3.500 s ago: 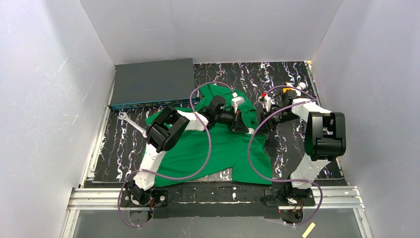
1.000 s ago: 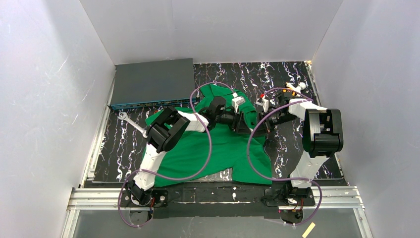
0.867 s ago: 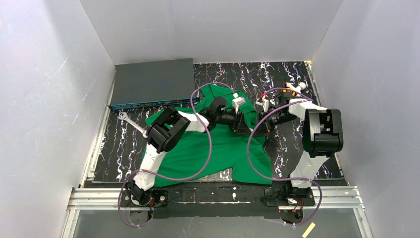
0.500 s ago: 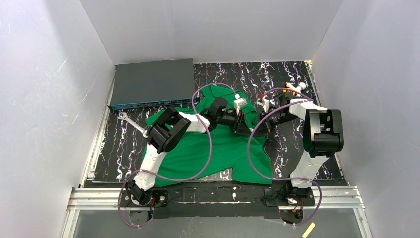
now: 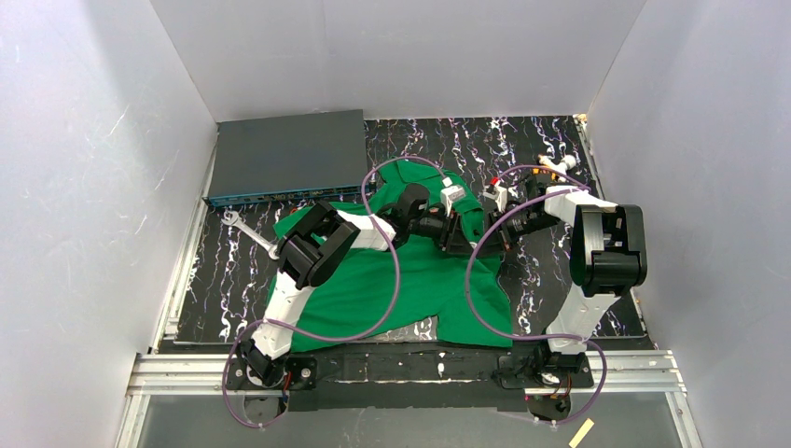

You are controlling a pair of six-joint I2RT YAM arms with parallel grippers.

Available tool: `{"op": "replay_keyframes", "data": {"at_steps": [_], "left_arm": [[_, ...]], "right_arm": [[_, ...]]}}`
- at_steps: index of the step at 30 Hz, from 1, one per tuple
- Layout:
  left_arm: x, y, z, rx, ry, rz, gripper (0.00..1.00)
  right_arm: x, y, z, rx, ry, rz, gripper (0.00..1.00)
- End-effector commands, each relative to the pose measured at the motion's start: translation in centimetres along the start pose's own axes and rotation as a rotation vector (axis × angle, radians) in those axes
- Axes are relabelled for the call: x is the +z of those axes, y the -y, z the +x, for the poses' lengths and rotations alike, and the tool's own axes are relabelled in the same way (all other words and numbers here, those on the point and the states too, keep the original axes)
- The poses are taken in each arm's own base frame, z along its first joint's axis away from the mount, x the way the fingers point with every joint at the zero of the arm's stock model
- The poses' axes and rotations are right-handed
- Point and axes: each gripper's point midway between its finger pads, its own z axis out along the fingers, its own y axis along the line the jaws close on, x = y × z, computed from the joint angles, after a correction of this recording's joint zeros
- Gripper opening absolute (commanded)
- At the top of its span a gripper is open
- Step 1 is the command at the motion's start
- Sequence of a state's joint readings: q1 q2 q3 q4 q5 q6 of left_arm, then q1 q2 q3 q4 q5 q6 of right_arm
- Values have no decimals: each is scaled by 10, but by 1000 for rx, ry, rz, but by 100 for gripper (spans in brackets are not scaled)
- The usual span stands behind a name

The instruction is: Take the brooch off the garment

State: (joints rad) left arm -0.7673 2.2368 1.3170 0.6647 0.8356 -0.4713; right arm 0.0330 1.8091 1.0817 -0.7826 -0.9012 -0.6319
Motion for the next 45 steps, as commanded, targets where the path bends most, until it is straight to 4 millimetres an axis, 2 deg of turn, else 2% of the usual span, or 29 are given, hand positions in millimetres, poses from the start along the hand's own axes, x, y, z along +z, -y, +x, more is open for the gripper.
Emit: {"op": "replay_keyframes", "data": {"at_steps": [1,9,22,36,45], "left_arm": [[-14,23,-31,145,44,24,30],[-22,24,-40,216,58,20,27],[-14,19,-37,263,34,68,17],[-9,20,-17,254,-13,90,17],[-8,14,-11,250,-31,71,23]], "right_arm": [[0,-7,3,0,-1,-23,1],[-1,-8,5,-7,-10,-29,1],[-2,-9,2,-18,-13,-37,1],[-4,-12,-4,-35,-6,-59,1],[-5,-15,-2,-45,-15,-69,1]]}}
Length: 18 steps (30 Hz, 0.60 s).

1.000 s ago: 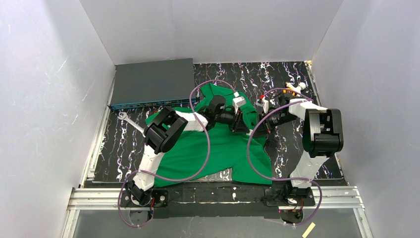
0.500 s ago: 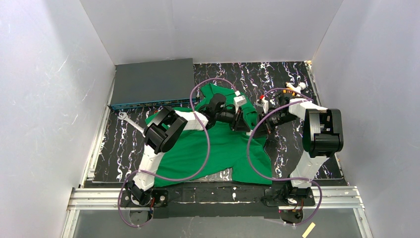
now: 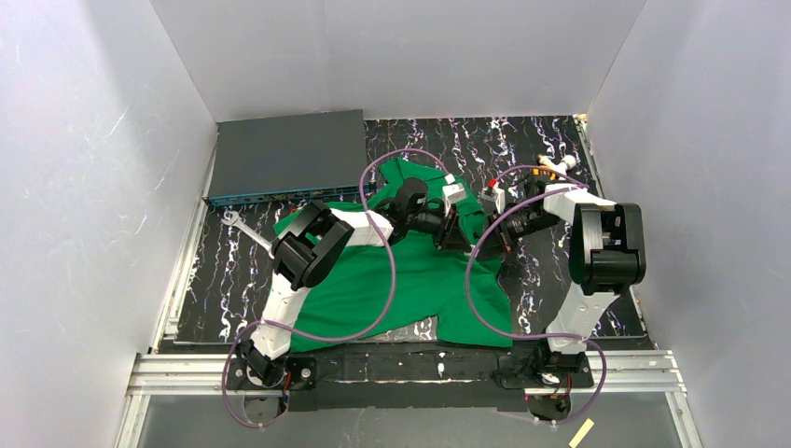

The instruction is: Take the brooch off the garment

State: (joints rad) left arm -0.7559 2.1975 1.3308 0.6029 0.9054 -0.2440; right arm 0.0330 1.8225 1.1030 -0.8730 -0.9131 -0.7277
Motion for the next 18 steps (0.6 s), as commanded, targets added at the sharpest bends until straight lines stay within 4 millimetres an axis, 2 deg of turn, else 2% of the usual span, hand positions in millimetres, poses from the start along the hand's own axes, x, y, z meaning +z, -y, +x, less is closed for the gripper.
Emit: {"op": "replay_keyframes", "data": {"at_steps": [1,4,7,8,9,12,18], "left_arm": [[2,4,-2,31,-9,14,23],[3,4,-6,42,-7,15,16],[2,4,-11,58,0,9,0],[2,2,-12,61,2,-1,0],[2,2,-13,68,4,-11,0],[1,-2,-14,101,6,-45,0],[-3,-8,-17,205,2,-140,0]], "right_arm": [[-3,-7,-8,-19,13,-30,1],[-3,-7,-6,-17,7,-32,1],[-3,-7,-6,-13,3,-29,1],[-3,-6,-6,-10,2,-26,5],[-4,-6,-6,-3,-2,-24,16],[-4,-6,-2,16,-22,-18,37],[-5,-5,9,46,-49,21,52]]}}
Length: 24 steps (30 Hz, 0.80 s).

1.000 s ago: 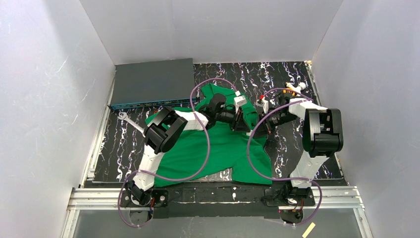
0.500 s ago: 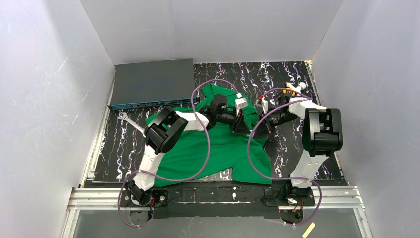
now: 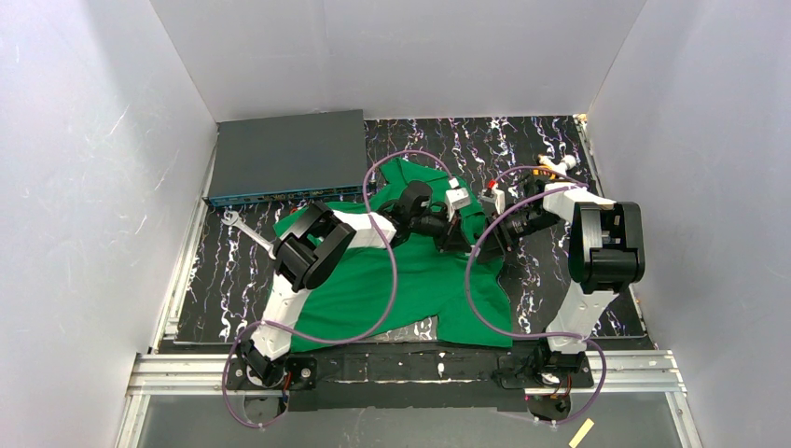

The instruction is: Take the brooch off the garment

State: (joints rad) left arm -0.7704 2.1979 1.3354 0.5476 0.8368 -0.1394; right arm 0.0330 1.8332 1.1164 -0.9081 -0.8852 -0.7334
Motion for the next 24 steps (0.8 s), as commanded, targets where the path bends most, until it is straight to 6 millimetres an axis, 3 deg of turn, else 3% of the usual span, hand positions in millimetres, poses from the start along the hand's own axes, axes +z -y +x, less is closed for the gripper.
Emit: {"op": "replay_keyframes", "data": {"at_steps": [1,5,16,20,24], "left_arm": [[-8,1,-25,155,28,-92,0],[-11,-4,-28,235,27,-142,0],[-13,-8,-25,423,3,-229,0],[-12,-10,-24,486,3,-256,0],[-11,-8,-26,546,6,-256,0]], "right_arm": [[-4,-4,5,34,-19,25,52],[-2,1,6,51,-27,42,53],[0,0,5,67,-23,19,41],[0,0,7,64,-34,11,22],[0,-1,8,59,-37,8,11]]}}
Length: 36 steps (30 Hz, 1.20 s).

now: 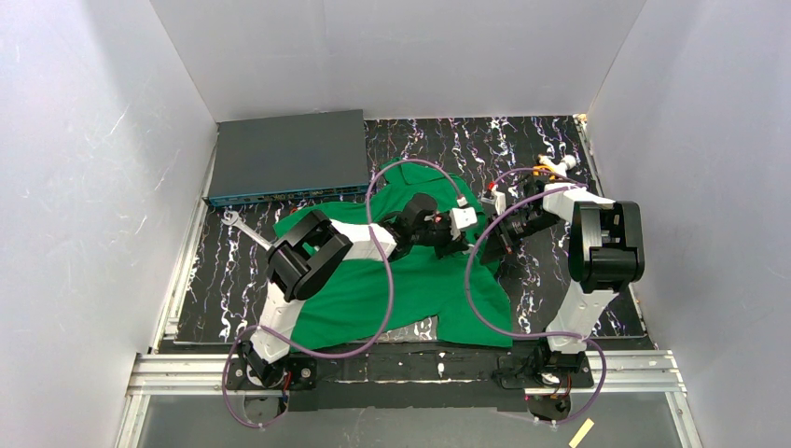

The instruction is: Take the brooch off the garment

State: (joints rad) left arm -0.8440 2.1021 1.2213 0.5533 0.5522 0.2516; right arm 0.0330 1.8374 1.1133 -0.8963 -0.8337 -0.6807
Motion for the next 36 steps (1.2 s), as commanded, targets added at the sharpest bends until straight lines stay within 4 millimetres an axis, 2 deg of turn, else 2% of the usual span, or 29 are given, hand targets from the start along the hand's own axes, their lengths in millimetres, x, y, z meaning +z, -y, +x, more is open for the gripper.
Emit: {"op": "replay_keyframes", "data": {"at_steps": [1,3,4,5,7,8,11,15,18,20,23,26,36], "left_arm": [[-10,-7,-31,146,56,-52,0],[-10,-7,-33,156,63,-57,0],[-9,-7,-33,155,64,-56,0],[-9,-7,-34,154,67,-56,0],[-9,-7,-36,151,70,-54,0],[-9,-7,-36,148,71,-54,0],[-10,-7,-38,141,75,-59,0],[-11,-8,-40,135,79,-66,0],[-12,-8,-41,134,84,-71,0],[-12,-7,-43,133,90,-73,0],[-13,-7,-46,149,97,-65,0],[-14,-7,-45,168,96,-63,0],[-11,-21,-30,322,40,-128,0]], "right_arm": [[0,-7,2,9,-7,-31,8],[0,-6,2,11,-8,-24,8],[0,-5,2,11,-9,-19,10],[0,-5,1,14,-9,-16,19],[0,-5,0,23,-5,-16,42],[0,-5,-1,28,-2,-17,49],[4,-2,-2,48,4,-7,52],[11,3,-2,50,-7,18,49],[15,6,0,55,-19,36,42],[16,9,1,62,-24,44,35],[17,12,2,74,-37,50,18],[16,4,0,59,-29,19,9],[8,-19,-2,4,-10,-51,3]]}}
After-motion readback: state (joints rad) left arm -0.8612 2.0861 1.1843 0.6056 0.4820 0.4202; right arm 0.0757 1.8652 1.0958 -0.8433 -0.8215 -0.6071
